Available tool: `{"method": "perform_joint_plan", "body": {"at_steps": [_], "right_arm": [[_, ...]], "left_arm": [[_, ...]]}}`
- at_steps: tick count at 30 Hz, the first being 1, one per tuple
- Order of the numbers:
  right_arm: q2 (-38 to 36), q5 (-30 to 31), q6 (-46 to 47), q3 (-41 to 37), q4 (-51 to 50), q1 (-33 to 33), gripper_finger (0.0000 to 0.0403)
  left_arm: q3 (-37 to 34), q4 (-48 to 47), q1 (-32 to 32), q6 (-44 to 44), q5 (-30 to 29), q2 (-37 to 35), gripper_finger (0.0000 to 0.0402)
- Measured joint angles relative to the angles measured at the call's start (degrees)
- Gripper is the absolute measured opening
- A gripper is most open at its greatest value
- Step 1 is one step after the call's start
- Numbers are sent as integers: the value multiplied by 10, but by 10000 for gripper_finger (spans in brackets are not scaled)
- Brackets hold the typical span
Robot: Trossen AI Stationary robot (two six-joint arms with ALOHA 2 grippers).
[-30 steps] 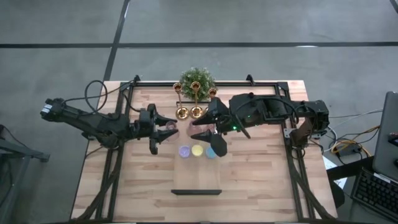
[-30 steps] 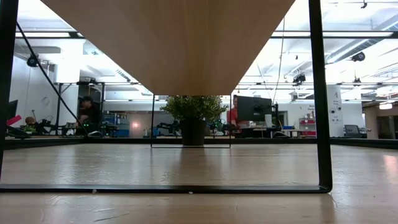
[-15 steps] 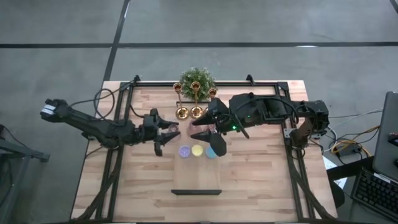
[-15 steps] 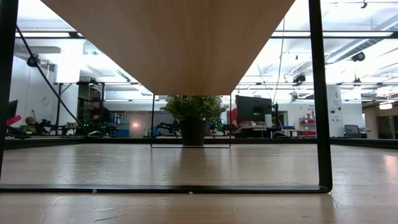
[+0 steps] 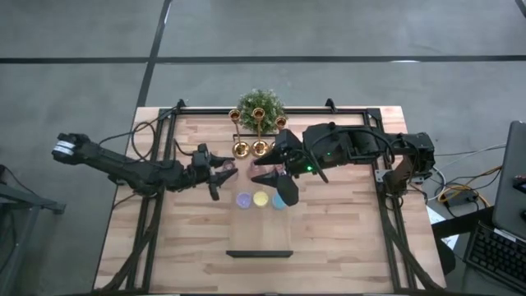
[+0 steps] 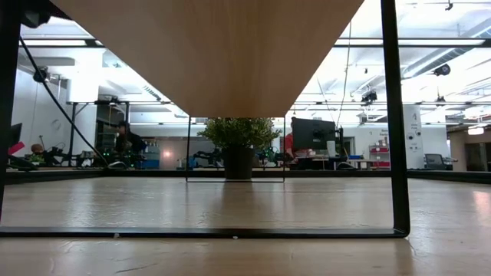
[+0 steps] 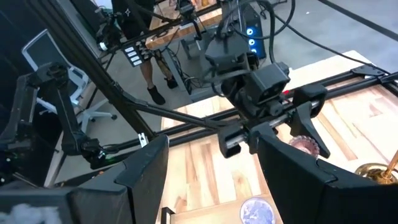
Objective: Pick & Place candle stick holders
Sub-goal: Put the pink glass candle holder on the shelf aligned with the pink glass candle holders
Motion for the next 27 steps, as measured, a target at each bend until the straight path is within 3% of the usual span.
{"method": "perform_joint_plan", "body": {"at_steps": [27], "right_arm": [[0,12,-7,0,-2,-3,237]], "left_arm": [[1,146,29,-22,1,146,179]]}}
